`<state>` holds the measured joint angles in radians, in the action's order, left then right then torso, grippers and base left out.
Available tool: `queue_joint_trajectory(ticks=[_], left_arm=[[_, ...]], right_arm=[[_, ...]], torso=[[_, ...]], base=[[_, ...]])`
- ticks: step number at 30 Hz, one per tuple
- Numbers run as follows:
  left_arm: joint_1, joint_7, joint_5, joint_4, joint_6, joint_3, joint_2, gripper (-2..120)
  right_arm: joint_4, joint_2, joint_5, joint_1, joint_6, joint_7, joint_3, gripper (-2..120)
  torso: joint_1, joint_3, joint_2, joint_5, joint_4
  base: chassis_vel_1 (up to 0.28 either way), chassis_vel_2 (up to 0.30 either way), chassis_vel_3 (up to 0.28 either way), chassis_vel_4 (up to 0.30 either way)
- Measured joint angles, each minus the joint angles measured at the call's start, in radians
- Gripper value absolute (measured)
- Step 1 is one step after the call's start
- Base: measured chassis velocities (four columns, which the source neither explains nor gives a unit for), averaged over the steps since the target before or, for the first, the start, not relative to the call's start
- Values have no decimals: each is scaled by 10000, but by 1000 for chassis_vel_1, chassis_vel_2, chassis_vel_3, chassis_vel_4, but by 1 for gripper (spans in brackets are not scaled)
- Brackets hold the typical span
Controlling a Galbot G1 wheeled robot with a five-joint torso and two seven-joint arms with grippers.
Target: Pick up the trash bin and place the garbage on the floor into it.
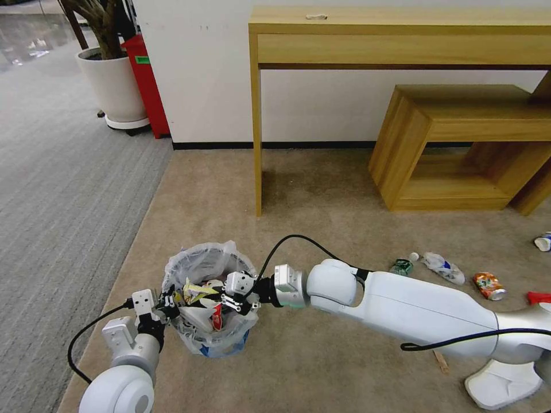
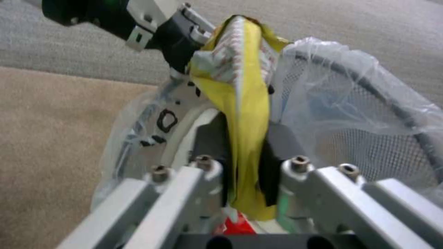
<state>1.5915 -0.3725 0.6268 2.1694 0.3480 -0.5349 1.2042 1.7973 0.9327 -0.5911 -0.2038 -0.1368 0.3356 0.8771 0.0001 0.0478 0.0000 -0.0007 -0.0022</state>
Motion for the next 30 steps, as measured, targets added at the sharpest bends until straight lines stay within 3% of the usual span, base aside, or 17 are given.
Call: queue_joint_trajectory(ticks=[4, 7, 12, 19, 22, 30], left_arm=[[2, 0, 0, 6, 2, 0, 8, 1], [38, -1, -2, 53, 4, 0, 32, 1], [44, -1, -1, 65, 5, -2, 32, 1], [45, 0, 0, 63, 6, -3, 53, 1], [45, 2, -1, 28, 6, -3, 63, 1], [-8, 5, 13, -116, -1, -32, 49, 1]], right_arm=[[-58, 15, 63, -29, 18, 0, 63, 28], [-183, 104, 127, -114, 49, -50, 100, 51], [-224, 164, 127, -120, 75, -93, 100, 64], [-256, 257, 120, -232, 75, -205, 50, 93], [-279, 296, 121, -277, 118, -262, -14, 99], [-114, 316, 25, -468, 228, -417, -503, 100]], torso=[[0, 0, 0, 0, 0], [0, 0, 0, 0, 0], [0, 0, 0, 0, 0], [0, 0, 0, 0, 0], [0, 0, 0, -1, 0], [0, 0, 0, -1, 0]], base=[[0, 0, 0, 0], [0, 0, 0, 0], [0, 0, 0, 0], [0, 0, 0, 0], [0, 0, 0, 0], [0, 0, 0, 0]])
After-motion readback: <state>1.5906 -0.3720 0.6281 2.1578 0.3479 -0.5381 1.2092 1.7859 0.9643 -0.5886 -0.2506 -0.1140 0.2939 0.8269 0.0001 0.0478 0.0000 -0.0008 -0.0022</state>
